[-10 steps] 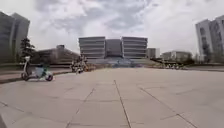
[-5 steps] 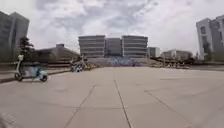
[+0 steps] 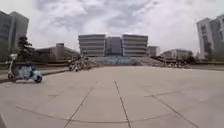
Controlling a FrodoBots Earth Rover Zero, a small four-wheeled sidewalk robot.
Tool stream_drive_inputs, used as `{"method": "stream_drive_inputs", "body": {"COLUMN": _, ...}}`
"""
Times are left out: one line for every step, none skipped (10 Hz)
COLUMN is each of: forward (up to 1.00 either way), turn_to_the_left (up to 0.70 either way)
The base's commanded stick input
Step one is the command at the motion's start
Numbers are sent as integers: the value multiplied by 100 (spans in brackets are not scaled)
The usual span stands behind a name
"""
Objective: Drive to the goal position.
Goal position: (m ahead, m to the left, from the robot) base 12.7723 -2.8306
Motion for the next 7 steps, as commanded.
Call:
{"method": "stream_drive_inputs", "body": {"forward": 70, "turn_to_the_left": 0}}
{"method": "stream_drive_inputs", "body": {"forward": 70, "turn_to_the_left": 0}}
{"method": "stream_drive_inputs", "body": {"forward": 70, "turn_to_the_left": 0}}
{"method": "stream_drive_inputs", "body": {"forward": 70, "turn_to_the_left": 0}}
{"method": "stream_drive_inputs", "body": {"forward": 70, "turn_to_the_left": 0}}
{"method": "stream_drive_inputs", "body": {"forward": 70, "turn_to_the_left": 0}}
{"method": "stream_drive_inputs", "body": {"forward": 70, "turn_to_the_left": 0}}
